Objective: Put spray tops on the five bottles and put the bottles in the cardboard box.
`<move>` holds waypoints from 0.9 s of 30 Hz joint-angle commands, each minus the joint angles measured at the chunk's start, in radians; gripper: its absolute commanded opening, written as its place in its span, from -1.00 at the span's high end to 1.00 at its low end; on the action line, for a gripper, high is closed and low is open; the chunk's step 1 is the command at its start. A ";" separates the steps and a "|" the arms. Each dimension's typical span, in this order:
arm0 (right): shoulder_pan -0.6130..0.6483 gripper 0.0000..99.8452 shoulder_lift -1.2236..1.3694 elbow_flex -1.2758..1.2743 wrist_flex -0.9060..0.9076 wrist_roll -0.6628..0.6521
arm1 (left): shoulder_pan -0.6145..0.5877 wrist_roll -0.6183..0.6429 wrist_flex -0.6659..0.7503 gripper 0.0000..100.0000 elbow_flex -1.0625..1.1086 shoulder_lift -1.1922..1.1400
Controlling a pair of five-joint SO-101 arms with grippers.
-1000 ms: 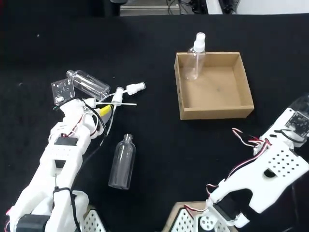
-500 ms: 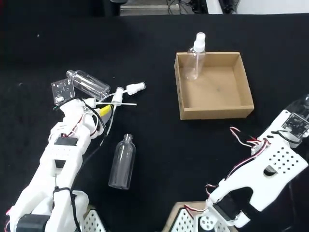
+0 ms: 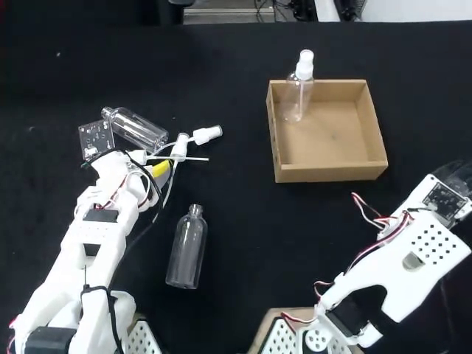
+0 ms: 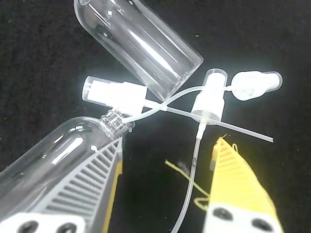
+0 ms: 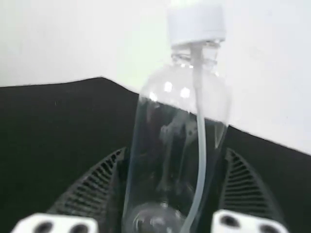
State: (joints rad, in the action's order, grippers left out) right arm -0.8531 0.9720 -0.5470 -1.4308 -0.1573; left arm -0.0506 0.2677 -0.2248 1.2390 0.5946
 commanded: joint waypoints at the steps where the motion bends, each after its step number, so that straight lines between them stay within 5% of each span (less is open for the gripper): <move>1: -0.006 0.34 -0.081 -0.035 0.051 -0.002 | 0.013 0.008 0.025 0.43 -0.018 0.026; 10: -0.012 0.35 -0.306 -0.154 0.098 -0.002 | 0.013 0.008 0.025 0.43 -0.019 0.026; 19: -0.003 0.35 -0.558 -0.140 0.522 -0.002 | 0.013 0.008 0.025 0.43 -0.018 0.026; 27: 0.012 0.35 -0.611 -0.131 0.555 -0.008 | 0.013 0.008 0.025 0.43 -0.018 0.026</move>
State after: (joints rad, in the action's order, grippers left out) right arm -0.8531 0.4365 -0.7158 -0.8800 -0.1573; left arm -0.0506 0.2677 -0.2248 1.2390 0.5946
